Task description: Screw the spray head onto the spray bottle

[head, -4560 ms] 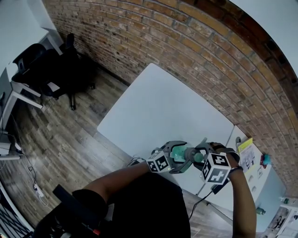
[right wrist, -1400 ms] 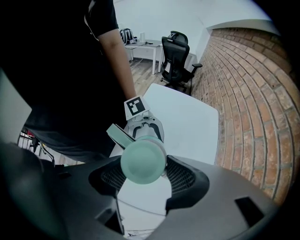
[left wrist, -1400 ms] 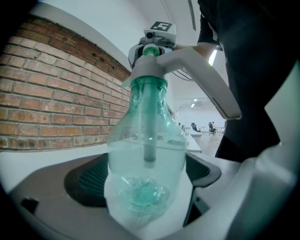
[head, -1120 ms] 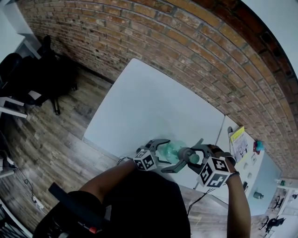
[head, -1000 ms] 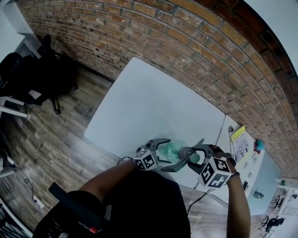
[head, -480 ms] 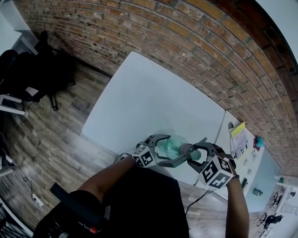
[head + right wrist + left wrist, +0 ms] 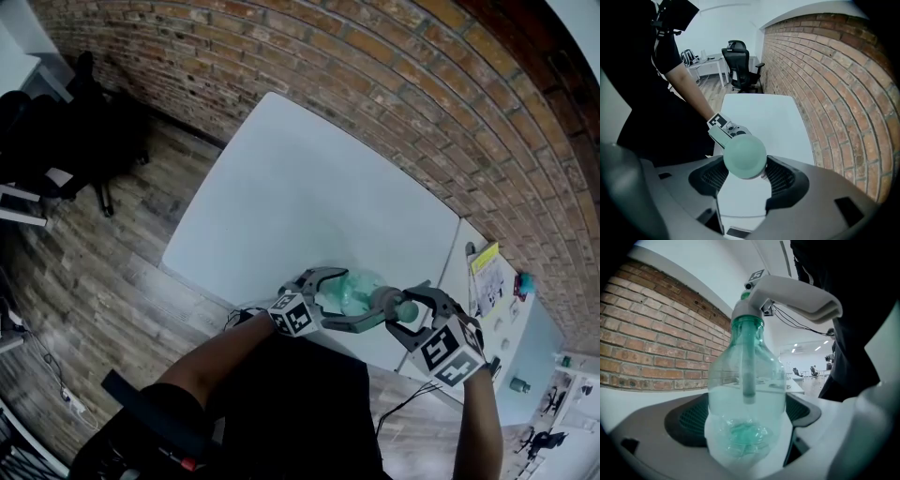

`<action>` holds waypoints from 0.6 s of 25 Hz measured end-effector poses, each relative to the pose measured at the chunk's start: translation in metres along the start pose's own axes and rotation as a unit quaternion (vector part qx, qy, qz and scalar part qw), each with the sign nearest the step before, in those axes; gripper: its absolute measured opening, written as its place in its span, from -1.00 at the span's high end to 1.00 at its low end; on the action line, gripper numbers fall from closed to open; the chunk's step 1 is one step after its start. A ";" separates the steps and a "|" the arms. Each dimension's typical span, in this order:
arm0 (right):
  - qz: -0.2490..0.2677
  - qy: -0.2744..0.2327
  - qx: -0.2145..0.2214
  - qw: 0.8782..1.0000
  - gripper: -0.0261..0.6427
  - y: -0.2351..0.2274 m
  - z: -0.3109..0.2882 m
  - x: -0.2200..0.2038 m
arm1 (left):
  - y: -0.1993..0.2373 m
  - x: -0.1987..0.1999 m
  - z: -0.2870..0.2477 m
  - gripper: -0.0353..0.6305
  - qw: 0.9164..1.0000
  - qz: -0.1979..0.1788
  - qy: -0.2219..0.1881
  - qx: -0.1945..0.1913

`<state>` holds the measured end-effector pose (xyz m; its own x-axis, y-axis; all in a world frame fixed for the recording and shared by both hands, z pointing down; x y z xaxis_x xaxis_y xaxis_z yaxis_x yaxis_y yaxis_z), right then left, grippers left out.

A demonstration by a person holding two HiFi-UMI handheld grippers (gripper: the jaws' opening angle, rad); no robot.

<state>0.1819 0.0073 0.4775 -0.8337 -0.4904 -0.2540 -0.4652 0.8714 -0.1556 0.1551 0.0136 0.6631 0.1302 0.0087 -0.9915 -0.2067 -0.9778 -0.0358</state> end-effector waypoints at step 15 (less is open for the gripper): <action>-0.057 -0.019 -0.009 0.998 0.15 0.000 0.000 0.003 | -0.001 -0.010 -0.001 -0.63 1.000 -0.009 -0.006 -0.008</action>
<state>0.1794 0.0055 0.4771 -0.7638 -0.5858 -0.2711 -0.5616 0.8101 -0.1680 0.1550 0.0146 0.6736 0.1215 0.0279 -0.9922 -0.1899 -0.9805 -0.0509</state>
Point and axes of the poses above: the fingertips, and each gripper's own axes: z backward along the fingers, y to its left, x out of its top, the point moved 2 cm from there along z, backward along the fingers, and after that the axes turned 13 degrees about x, right-handed, at the moved point
